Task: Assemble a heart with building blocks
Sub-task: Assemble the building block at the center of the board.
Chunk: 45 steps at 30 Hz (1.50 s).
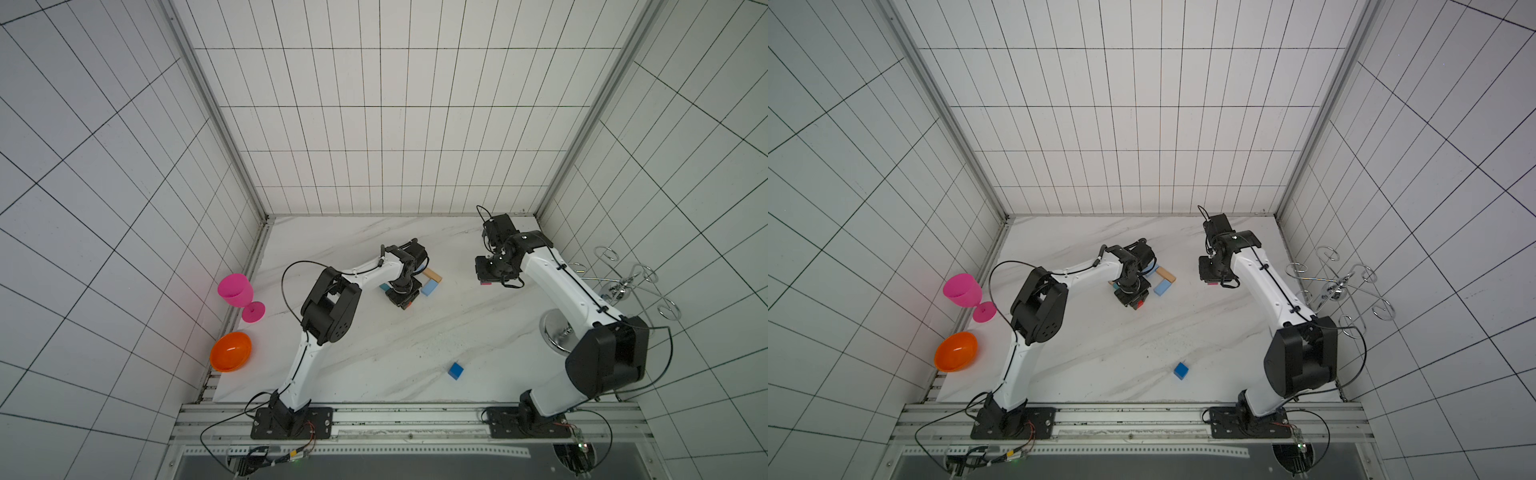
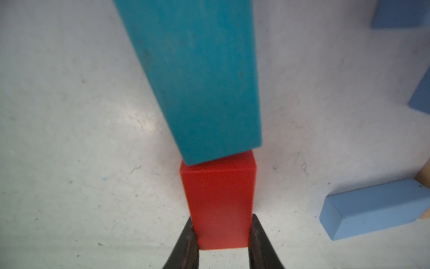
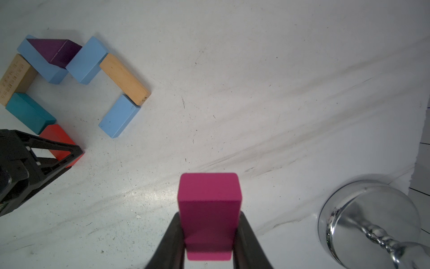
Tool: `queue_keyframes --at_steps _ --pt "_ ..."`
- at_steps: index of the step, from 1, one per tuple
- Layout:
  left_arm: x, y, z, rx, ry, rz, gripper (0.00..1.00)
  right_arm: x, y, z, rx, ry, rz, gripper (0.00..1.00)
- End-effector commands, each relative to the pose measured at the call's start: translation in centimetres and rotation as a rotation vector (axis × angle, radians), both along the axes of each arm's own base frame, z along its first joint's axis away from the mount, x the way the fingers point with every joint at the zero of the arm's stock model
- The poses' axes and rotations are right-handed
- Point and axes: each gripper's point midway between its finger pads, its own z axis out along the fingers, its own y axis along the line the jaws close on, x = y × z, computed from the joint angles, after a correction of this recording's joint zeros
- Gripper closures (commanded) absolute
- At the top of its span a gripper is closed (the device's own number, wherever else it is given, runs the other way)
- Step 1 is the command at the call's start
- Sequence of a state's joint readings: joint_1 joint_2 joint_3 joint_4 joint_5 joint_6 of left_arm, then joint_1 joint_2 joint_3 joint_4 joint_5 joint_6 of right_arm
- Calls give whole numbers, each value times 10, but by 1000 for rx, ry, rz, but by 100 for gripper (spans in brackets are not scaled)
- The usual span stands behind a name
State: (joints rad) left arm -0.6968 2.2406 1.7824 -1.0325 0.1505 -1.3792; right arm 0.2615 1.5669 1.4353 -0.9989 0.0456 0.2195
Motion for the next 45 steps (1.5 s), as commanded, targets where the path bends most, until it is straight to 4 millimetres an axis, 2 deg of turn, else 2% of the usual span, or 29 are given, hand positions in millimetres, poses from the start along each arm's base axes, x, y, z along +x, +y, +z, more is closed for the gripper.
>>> queue_keyframes --at_steps 1,24,26,31,33,40,43,45 --pt "4 6 -19 44 10 15 90 6 0 9 10 -13 -2 100" --pt "9 8 -20 39 9 20 88 7 3 6 24 -3 -4 100" --pt "7 10 -20 43 17 20 81 7 4 5 31 1 -4 100" --pt "-3 9 -17 29 19 9 46 7 5 5 41 0 -5 100" --pt "-5 10 -16 30 18 0 37 6 5 6 43 -4 -7 100" --pt "-4 5 0 16 -29 -60 28 2 3 4 48 -4 -46 100" --pt "5 -2 21 -5 -99 -122 26 0 5 6 80 -19 -89 100" --pt "12 -10 43 -30 -173 -179 25 -3 11 8 108 -30 -92 100"
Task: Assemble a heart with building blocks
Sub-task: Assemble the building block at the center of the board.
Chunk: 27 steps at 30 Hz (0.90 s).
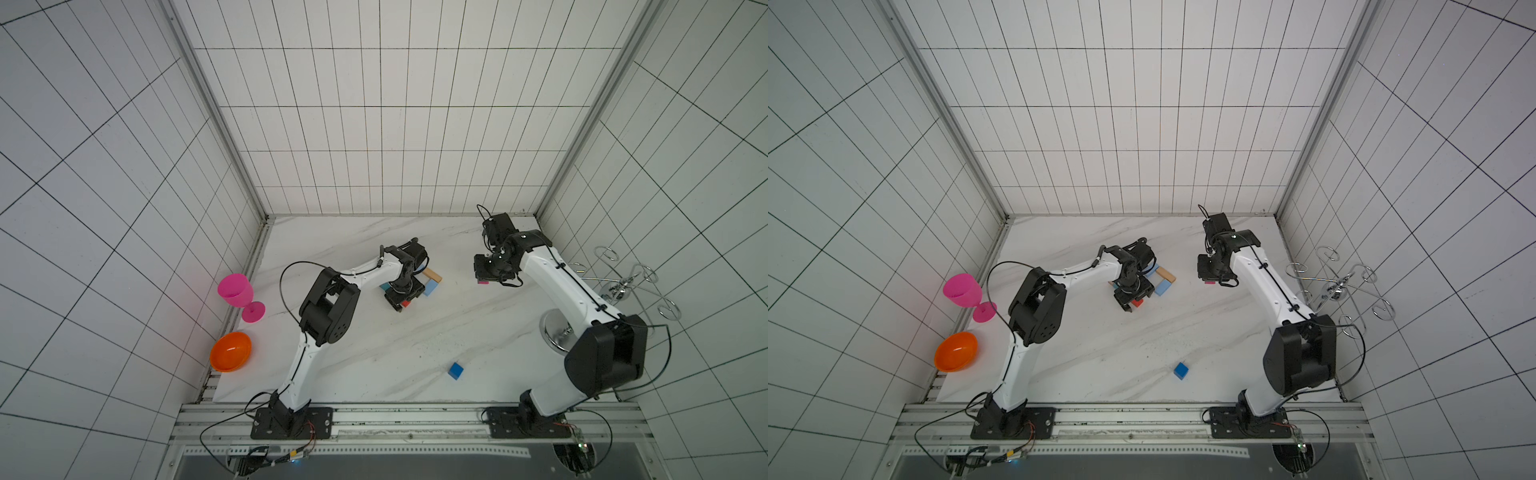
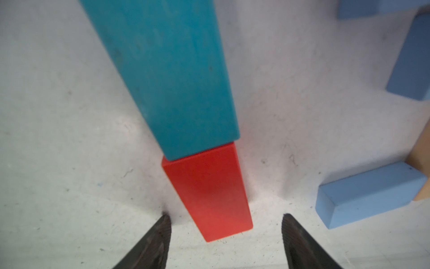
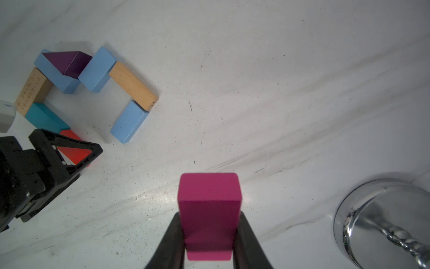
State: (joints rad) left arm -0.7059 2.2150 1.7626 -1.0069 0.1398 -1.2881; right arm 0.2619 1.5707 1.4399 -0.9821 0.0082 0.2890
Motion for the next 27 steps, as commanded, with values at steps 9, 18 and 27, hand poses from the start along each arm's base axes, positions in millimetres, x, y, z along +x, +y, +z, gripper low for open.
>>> queue_keyframes --at_steps 9,18,27 --pt "46 26 120 -78 -426 -150 24 -17 18 52 -58 -147 -145 100" --pt "28 96 115 15 -436 -94 24 -37 73 -37 69 180 -216 100" --pt "29 147 106 50 -419 -22 24 -45 102 -76 60 318 -440 100"
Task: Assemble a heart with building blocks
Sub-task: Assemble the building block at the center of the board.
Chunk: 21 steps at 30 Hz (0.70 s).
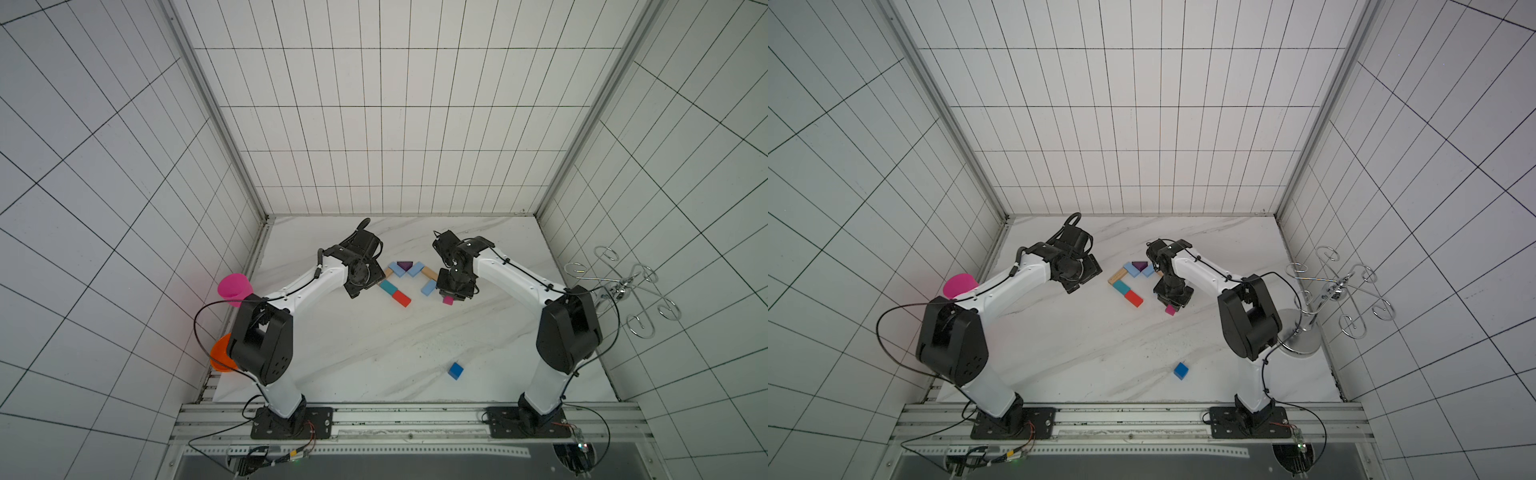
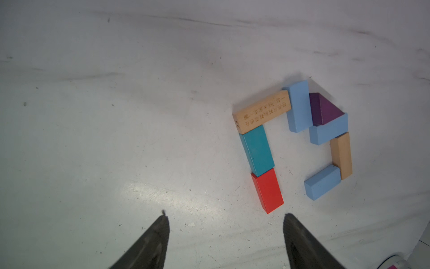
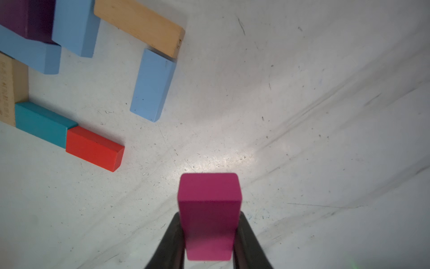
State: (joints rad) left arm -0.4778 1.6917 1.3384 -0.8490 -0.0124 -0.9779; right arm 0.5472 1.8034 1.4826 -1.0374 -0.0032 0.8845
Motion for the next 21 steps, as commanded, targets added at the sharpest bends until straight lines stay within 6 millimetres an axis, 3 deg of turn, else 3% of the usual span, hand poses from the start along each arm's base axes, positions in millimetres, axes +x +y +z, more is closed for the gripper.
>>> queue_keyframes --at_steps 1,7,11,16,21 --pt "9 14 13 9 -60 12 24 -12 5 -9 -24 89 -181 100" --pt "19 32 13 33 -75 18 24 -19 26 -27 -23 170 -318 100" --pt "21 46 1 48 -60 6 24 -17 44 -35 -16 203 -337 100" --pt "18 66 -16 45 -22 12 24 -8 64 -40 -9 200 -331 100" --pt "16 74 -18 48 -29 12 24 5 72 -46 -17 193 -325 100"
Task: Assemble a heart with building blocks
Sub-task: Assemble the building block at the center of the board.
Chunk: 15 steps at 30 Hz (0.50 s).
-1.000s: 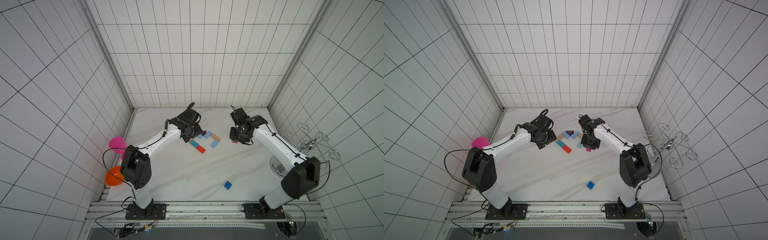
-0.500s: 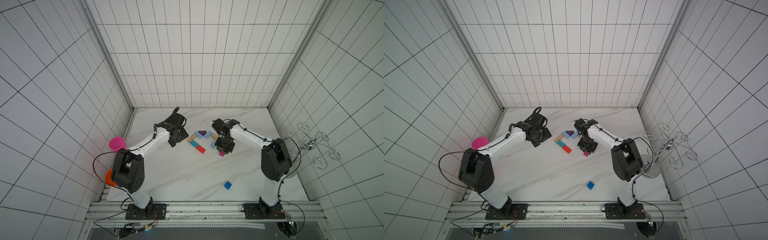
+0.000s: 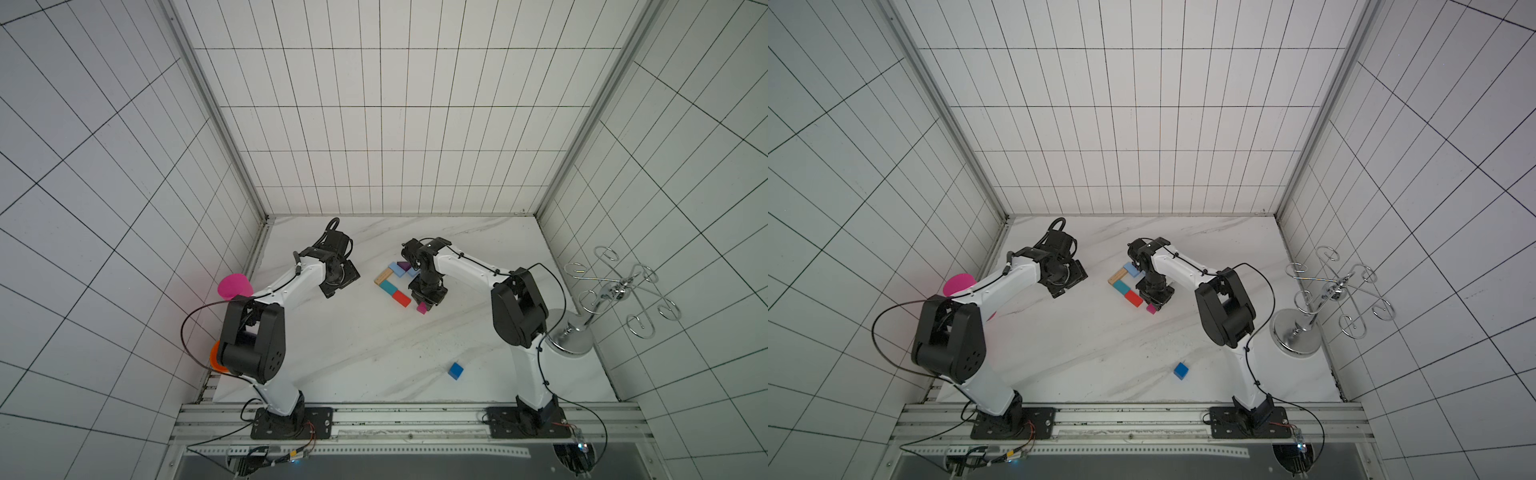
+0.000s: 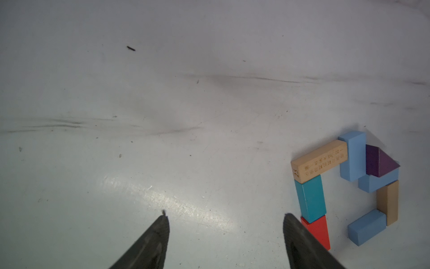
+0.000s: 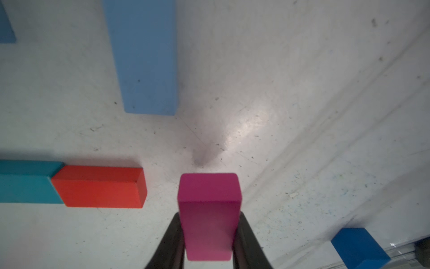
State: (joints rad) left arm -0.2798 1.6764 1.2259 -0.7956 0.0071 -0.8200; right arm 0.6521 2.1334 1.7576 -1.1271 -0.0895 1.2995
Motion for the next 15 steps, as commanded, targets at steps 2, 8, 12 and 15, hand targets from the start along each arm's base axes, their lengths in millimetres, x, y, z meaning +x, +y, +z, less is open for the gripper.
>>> queue_keyframes --at_steps 2,8,12,15 --pt "6 -2 9 -8 -49 -36 24 4 5 1 -25 20 -18 100" --pt "7 1 6 -8 -45 -35 24 8 9 -7 -25 24 -12 100" --pt "7 2 4 -8 -41 -34 24 13 11 -14 -25 26 -1 100" --pt "8 2 3 -10 -40 -34 24 13 11 -18 -26 34 -7 100"
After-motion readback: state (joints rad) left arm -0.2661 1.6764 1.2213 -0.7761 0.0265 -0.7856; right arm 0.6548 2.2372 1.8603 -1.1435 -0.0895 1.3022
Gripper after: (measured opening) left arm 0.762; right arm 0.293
